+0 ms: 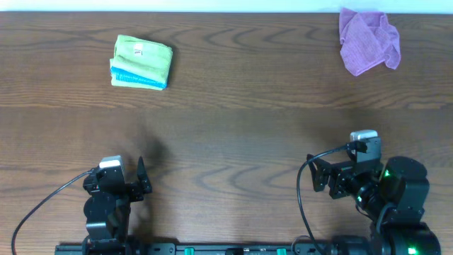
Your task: Fold the cloth
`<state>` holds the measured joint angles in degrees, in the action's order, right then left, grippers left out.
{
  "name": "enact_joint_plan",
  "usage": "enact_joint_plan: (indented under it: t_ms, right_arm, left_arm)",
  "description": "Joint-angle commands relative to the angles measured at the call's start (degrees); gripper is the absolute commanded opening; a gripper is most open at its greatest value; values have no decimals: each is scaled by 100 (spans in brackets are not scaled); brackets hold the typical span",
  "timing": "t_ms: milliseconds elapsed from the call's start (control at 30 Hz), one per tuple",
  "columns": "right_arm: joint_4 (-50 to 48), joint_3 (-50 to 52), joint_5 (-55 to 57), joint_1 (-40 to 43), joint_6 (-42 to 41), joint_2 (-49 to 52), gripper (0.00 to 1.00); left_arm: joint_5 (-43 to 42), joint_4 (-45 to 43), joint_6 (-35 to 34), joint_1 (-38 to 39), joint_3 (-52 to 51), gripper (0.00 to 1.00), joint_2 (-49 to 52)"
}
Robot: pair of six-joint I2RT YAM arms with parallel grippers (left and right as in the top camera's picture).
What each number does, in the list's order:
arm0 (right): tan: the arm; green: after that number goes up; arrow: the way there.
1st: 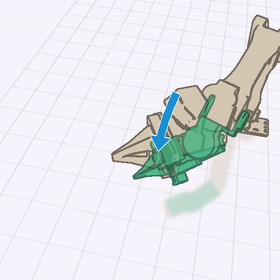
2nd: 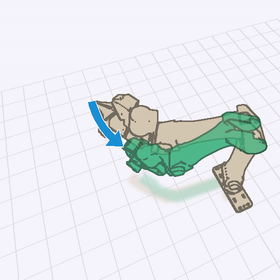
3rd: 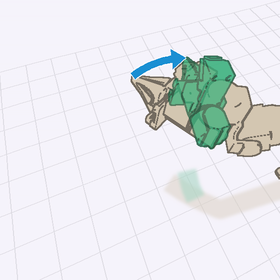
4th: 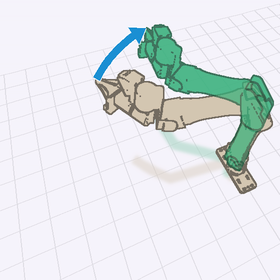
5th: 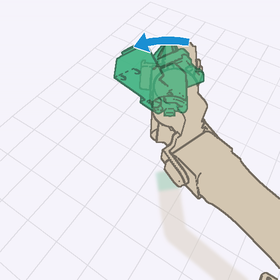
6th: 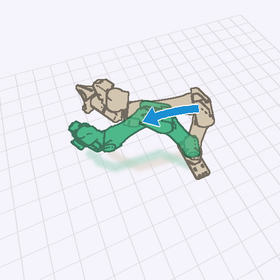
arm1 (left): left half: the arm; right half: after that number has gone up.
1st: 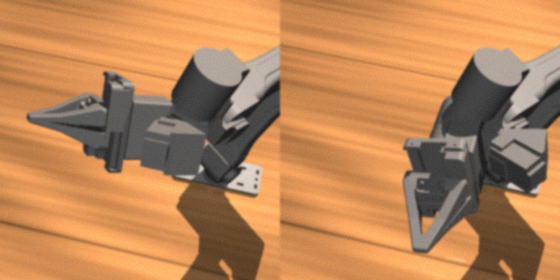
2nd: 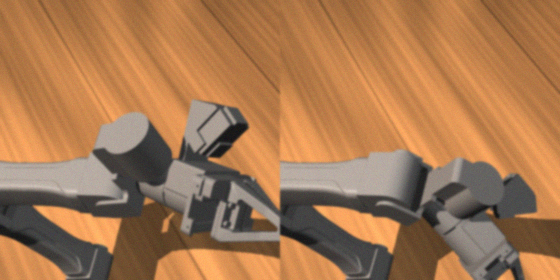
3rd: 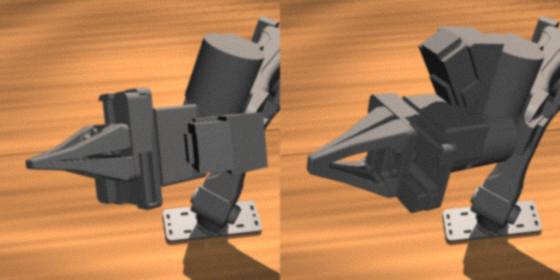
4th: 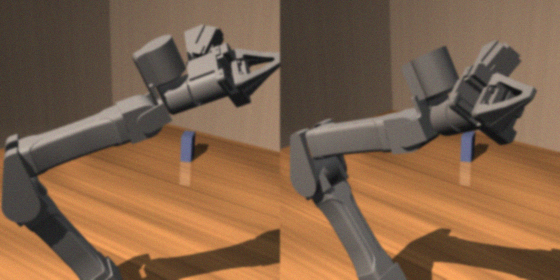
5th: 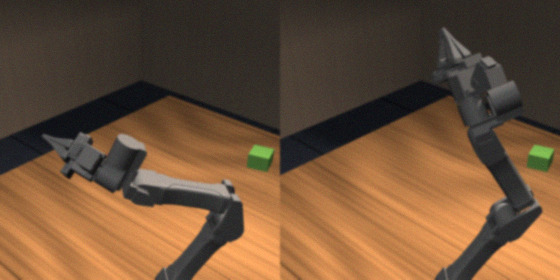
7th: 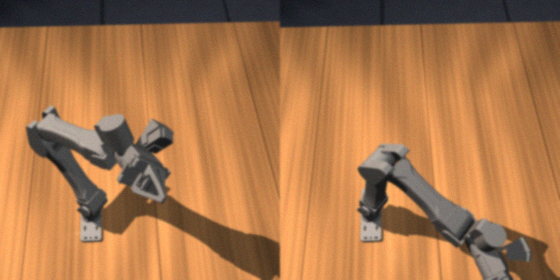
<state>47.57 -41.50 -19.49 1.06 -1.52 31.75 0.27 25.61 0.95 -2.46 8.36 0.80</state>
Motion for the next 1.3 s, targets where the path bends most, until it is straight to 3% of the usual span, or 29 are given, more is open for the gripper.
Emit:
enact_joint_plan:
  t_ms: [0,600,700,833,1000,1267]
  right_arm:
    - [4,4,13,48,-57,-24,99]
    - [59,4,35,42,-52,-28,99]
    - [317,61,581,37,-59,-256,99]
    - [50,911,1475,37,-55,-1163,99]
    - [-562,2256,1495,37,-57,-2286,99]
    - [-966,3250,1510,37,-22,-2855,99]
  left_arm:
    - [120,57,79,28,-94,95,-61]
    - [120,57,81,28,-94,95,-59]
    - [120,57,79,28,-94,95,-59]
    - [120,57,81,28,-94,95,-59]
    - [120,57,81,28,-94,95,-59]
    - [120,57,79,28,-94,95,-59]
